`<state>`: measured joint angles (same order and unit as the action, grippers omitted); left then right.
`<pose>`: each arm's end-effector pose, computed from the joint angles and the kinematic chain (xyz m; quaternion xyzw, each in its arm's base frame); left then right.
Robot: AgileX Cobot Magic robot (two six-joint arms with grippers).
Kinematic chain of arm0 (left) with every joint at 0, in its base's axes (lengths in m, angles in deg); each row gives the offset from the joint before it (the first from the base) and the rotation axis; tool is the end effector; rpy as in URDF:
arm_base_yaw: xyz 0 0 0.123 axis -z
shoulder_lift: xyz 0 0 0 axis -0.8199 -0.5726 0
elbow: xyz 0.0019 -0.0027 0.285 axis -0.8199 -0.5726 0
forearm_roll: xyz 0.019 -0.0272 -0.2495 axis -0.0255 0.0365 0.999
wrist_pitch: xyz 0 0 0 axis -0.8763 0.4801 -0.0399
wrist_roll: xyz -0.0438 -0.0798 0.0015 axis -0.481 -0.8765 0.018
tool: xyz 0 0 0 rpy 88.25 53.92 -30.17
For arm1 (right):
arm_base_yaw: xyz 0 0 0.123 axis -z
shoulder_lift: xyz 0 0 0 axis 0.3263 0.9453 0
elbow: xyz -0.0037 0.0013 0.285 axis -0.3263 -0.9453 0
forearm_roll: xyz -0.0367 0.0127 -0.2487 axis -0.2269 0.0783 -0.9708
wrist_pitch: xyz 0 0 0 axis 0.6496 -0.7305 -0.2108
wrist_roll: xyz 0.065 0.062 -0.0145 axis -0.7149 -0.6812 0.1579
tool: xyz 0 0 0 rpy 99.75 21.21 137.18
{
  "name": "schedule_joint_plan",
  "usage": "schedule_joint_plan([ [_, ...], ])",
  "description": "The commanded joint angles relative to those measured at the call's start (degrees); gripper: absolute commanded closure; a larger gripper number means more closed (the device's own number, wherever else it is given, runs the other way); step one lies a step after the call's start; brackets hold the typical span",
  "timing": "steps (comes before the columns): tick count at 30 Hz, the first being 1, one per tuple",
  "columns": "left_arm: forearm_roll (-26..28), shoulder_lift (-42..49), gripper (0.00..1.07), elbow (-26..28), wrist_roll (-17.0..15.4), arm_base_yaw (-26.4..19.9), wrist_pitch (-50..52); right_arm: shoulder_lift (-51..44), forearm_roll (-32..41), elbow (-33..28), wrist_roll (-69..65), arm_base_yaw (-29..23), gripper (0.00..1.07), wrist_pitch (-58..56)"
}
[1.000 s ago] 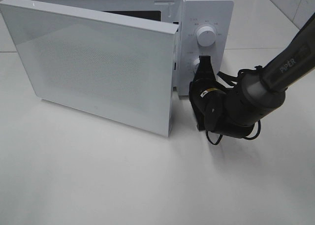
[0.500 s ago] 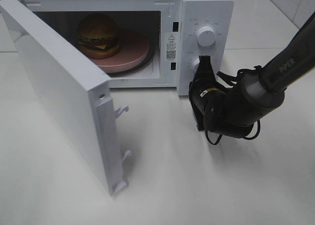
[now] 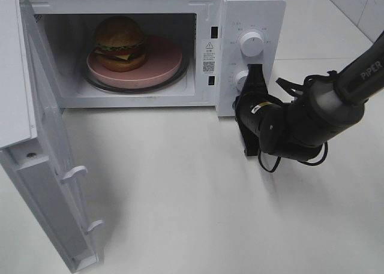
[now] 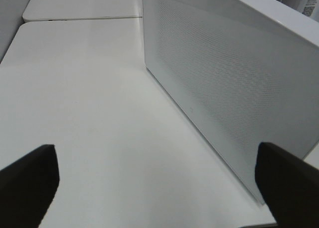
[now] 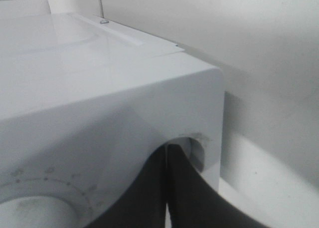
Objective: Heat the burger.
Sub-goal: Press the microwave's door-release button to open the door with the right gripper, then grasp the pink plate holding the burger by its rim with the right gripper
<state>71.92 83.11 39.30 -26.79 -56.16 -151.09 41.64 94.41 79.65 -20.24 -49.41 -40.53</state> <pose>-0.0083 -0.0116 0.2825 0.0474 0.8456 -0.0345 0.5306 0.3506 0.1636 0.0847 0.5615 0.6093 0.4138 0.3773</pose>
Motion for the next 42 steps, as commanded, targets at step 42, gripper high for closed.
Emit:
schedule_joint_plan([
  [42,0.2,0.5,0.07,-0.2,0.1,-0.1,-0.2,-28.1,-23.7,-13.6,40.6,0.7,1.06,-43.7],
])
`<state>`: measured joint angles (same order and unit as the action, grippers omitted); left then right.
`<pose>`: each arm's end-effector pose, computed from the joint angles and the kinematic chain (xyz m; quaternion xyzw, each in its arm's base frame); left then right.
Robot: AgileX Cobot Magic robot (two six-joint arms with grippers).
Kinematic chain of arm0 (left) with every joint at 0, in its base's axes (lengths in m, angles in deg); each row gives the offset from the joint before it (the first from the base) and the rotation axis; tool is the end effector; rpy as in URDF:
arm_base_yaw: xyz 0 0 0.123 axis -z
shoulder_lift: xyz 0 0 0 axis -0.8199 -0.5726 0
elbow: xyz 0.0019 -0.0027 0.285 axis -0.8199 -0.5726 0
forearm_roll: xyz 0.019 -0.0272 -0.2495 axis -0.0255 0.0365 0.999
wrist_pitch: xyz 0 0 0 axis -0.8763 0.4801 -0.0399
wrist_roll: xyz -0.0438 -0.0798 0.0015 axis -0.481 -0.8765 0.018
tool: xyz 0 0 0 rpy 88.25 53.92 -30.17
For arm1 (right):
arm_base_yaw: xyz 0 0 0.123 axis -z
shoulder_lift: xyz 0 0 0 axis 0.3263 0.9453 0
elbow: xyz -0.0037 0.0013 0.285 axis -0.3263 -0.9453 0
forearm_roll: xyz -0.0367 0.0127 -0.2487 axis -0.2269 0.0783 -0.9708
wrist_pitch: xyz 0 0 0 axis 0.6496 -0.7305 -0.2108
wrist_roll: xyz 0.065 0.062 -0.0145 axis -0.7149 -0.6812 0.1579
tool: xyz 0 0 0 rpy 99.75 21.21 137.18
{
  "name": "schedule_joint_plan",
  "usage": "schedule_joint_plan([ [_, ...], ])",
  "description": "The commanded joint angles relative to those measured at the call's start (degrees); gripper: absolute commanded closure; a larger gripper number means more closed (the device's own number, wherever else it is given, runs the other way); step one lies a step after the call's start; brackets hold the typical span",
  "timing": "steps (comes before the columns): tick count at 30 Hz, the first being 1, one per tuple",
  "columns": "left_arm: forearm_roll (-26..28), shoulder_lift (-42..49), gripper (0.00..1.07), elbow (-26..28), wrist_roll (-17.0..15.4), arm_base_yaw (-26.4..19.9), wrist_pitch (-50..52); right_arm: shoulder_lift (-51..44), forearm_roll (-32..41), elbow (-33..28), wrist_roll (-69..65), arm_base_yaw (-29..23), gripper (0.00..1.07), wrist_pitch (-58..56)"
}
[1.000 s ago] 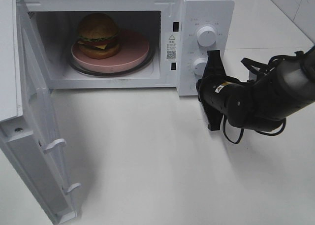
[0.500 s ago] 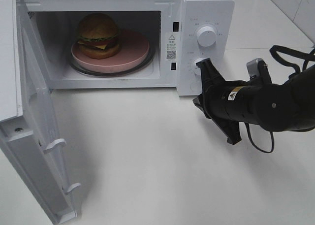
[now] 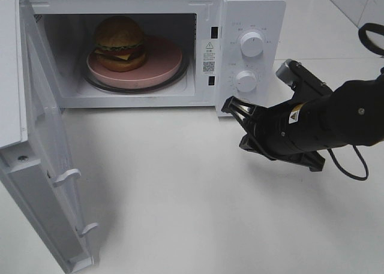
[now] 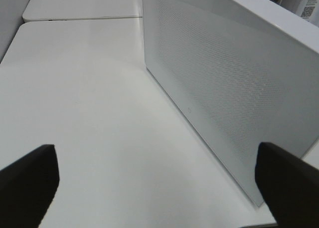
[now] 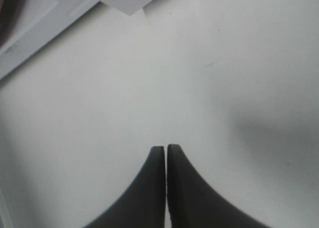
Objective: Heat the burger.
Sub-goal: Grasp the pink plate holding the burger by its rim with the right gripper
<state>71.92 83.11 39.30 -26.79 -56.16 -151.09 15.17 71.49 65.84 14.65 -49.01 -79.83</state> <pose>-0.0083 -0.0116 0.2825 0.0474 0.8456 -0.0345 0.5306 0.2626 0.1491 0.1462 0.1775 0.9090 0.2379 0.2926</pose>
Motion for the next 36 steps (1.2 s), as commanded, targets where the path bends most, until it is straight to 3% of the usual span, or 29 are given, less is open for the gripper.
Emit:
schedule_joint_plan([
  [1,0.2,0.5,0.07,-0.2,0.1,-0.1,-0.2,-2.5,-0.7,0.8,9.8,0.3,1.06,-9.0],
  [13,0.2,0.5,0.07,-0.2,0.1,-0.1,-0.2,-3.8,-0.6,9.8,34.7,0.3,1.05,-36.7],
  [21,0.2,0.5,0.07,-0.2,0.1,-0.1,-0.2,-3.8,-0.8,18.3,63.0,0.3,1.03,-52.4],
  [32,0.2,0.5,0.07,-0.2,0.1,-0.1,-0.2,-4.0,-2.3,21.8,100.8,0.1,1.0,-55.6],
  [36,0.2,0.5,0.07,-0.2,0.1,-0.1,-0.2,-4.0,-9.5,22.6,106.6,-4.0,0.98,-52.5],
])
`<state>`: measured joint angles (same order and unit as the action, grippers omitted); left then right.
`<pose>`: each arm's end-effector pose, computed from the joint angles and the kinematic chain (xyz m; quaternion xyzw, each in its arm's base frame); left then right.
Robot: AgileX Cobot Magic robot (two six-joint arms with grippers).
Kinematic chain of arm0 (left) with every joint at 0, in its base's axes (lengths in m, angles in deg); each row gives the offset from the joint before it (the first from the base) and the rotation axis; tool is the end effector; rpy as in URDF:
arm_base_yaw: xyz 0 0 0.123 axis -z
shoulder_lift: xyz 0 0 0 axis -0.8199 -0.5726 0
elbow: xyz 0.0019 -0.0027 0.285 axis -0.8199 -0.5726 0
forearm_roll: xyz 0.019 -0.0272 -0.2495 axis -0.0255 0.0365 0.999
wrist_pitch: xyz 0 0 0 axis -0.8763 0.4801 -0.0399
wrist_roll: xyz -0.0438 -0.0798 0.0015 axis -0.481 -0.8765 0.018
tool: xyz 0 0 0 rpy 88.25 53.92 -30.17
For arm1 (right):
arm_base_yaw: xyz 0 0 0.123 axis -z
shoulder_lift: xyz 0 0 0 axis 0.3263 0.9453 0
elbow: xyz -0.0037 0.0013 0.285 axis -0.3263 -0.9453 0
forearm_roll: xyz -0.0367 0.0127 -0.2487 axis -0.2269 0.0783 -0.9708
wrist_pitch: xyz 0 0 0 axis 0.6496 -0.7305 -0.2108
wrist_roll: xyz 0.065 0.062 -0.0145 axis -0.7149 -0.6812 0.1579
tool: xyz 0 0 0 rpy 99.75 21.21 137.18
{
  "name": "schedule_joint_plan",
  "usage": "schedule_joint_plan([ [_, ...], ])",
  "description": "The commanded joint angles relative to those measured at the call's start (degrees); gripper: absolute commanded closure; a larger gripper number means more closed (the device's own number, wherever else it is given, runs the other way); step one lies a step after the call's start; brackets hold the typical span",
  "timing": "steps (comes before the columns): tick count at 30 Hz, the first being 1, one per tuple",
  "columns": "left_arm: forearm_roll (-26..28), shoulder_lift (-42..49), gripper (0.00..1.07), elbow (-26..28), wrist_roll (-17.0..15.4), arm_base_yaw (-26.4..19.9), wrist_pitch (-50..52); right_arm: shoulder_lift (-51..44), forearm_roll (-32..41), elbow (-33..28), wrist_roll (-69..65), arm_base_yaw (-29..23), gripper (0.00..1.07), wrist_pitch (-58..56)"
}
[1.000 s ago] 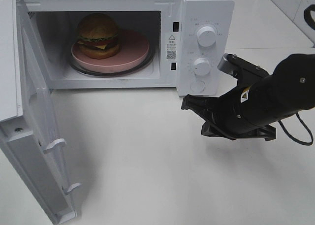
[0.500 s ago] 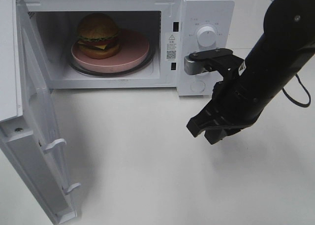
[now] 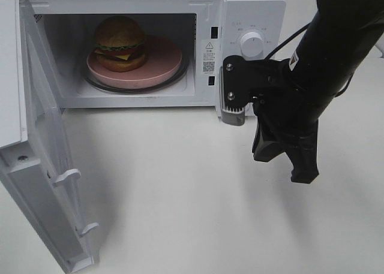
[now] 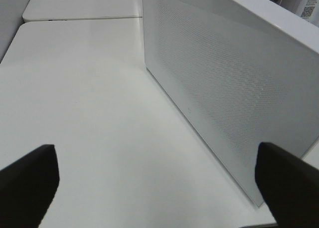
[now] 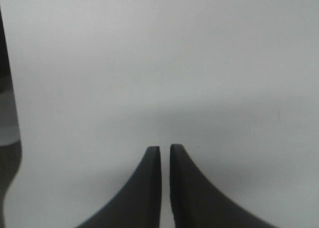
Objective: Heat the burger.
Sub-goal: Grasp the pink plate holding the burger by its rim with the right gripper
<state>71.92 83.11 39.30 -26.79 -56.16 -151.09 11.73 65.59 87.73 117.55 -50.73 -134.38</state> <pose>-0.0083 -0.0116 0.2825 0.0474 0.8456 -0.0345 0.5306 0.2610 0.1669 0.2173 -0.7043 0.6969 -0.0051 0.1352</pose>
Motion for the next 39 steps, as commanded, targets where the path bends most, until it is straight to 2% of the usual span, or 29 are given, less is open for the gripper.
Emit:
schedule_joint_plan([
  [1,0.2,0.5,0.07,-0.2,0.1,-0.1,-0.2,-0.6,-4.6,0.9,3.8,-2.9,0.97,2.9],
  [5,0.2,0.5,0.07,-0.2,0.1,-0.1,-0.2,-0.6,-7.4,1.7,3.8,-5.4,0.93,6.4],
  [7,0.2,0.5,0.07,-0.2,0.1,-0.1,-0.2,-0.6,-10.5,2.2,3.5,-8.3,0.84,9.9],
  [8,0.2,0.5,0.07,-0.2,0.1,-0.1,-0.2,-0.6,-10.5,2.2,3.5,-8.3,0.84,9.9],
  [10,0.2,0.5,0.07,-0.2,0.1,-0.1,-0.2,-0.6,-13.0,2.2,2.8,-11.2,0.66,15.4],
  [13,0.2,0.5,0.07,-0.2,0.1,-0.1,-0.2,-0.6,-13.3,2.2,2.5,-11.9,0.6,16.8],
  [14,0.2,0.5,0.07,-0.2,0.1,-0.1,-0.2,-0.6,-13.6,2.2,1.9,-12.7,0.49,19.6],
  [15,0.2,0.5,0.07,-0.2,0.1,-0.1,-0.2,-0.6,-13.8,2.2,1.4,-12.9,0.43,21.0],
  [16,0.2,0.5,0.07,-0.2,0.1,-0.1,-0.2,-0.6,-13.8,2.2,1.4,-12.9,0.43,21.0],
  [17,0.2,0.5,0.07,-0.2,0.1,-0.1,-0.2,-0.6,-14.2,2.2,0.4,-13.5,0.33,23.2],
  [18,0.2,0.5,0.07,-0.2,0.1,-0.1,-0.2,-0.6,-14.3,2.2,0.0,-13.5,0.28,23.9],
  [19,0.2,0.5,0.07,-0.2,0.1,-0.1,-0.2,-0.6,-14.3,2.2,0.0,-13.5,0.28,23.9],
  [20,0.2,0.5,0.07,-0.2,0.1,-0.1,-0.2,-0.5,-15.1,2.2,-0.2,-14.0,0.21,25.0],
  [23,0.2,0.5,0.07,-0.2,0.1,-0.1,-0.2,-0.5,-15.9,2.2,-0.9,-14.0,0.18,26.7],
  [27,0.2,0.5,0.07,-0.2,0.1,-0.1,-0.2,0.2,-15.9,2.8,-1.1,-14.0,0.18,27.3],
  [39,0.2,0.5,0.07,-0.2,0.1,-0.1,-0.2,9.8,-23.7,11.2,-7.2,-13.8,0.2,26.6],
])
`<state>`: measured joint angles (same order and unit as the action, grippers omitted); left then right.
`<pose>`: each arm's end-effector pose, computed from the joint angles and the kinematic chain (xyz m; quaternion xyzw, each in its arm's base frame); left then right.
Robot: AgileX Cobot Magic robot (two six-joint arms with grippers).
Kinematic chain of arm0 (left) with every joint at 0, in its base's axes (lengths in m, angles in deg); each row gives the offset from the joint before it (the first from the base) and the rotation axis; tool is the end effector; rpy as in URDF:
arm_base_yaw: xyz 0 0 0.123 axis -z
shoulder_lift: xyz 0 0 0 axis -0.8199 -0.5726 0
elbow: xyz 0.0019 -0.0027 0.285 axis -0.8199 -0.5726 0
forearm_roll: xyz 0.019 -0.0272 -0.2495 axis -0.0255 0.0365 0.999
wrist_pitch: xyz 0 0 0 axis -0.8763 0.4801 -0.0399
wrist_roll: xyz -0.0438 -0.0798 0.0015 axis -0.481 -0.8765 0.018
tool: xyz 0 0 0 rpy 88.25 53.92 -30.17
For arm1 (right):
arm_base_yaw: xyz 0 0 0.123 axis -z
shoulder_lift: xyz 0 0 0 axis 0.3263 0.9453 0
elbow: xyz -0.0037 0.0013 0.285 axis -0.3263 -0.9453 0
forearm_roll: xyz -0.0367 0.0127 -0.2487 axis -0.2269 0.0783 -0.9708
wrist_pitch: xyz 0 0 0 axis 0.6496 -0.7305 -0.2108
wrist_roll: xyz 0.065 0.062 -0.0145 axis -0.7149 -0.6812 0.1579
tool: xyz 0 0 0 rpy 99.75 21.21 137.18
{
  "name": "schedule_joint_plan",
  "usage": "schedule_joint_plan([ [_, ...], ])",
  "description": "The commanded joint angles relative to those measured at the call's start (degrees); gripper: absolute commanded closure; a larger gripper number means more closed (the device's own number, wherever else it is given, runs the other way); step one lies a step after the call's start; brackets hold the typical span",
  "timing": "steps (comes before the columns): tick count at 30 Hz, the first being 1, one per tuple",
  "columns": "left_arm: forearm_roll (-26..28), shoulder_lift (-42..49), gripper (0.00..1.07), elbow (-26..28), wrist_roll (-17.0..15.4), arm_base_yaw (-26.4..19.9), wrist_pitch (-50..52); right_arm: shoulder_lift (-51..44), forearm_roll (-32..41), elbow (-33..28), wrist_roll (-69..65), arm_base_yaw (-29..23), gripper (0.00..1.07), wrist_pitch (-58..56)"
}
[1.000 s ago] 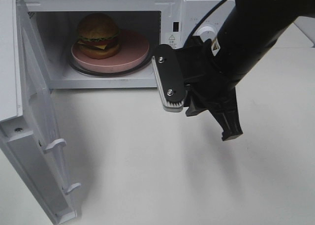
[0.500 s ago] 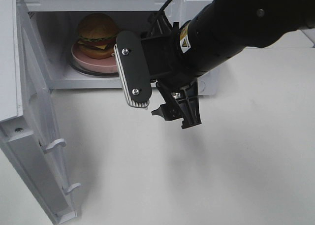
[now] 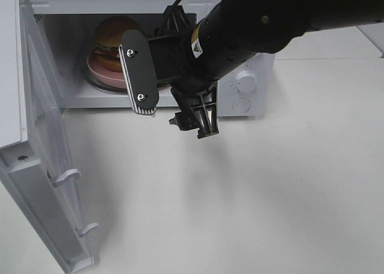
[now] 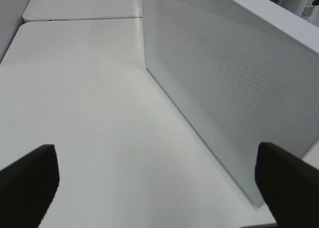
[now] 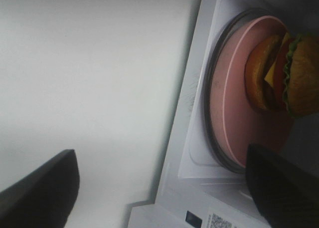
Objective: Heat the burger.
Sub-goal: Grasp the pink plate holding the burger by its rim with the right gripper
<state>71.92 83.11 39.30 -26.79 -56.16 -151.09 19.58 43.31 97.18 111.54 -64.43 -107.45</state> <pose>-0.0083 -0.0116 0.2825 0.0474 0.8456 -0.0345 0.5306 0.2807 0.2707 0.2370 -0.7807 0.4944 -0.1365 0.3571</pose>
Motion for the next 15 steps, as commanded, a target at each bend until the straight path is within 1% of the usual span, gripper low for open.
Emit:
schedule_joint_plan([
  [1,0.2,0.5,0.07,-0.2,0.1,-0.1,-0.2,3.3,-1.8,3.0,-1.2,0.9,0.2,-0.5],
  [8,0.2,0.5,0.07,-0.2,0.1,-0.1,-0.2,7.7,-2.2,7.0,-1.2,2.8,0.2,-0.5],
  [12,0.2,0.5,0.07,-0.2,0.1,-0.1,-0.2,11.2,-2.5,10.9,-1.2,3.9,0.21,-0.6],
  [15,0.2,0.5,0.07,-0.2,0.1,-0.1,-0.2,12.0,-2.6,11.9,-1.2,4.0,0.21,-0.7],
])
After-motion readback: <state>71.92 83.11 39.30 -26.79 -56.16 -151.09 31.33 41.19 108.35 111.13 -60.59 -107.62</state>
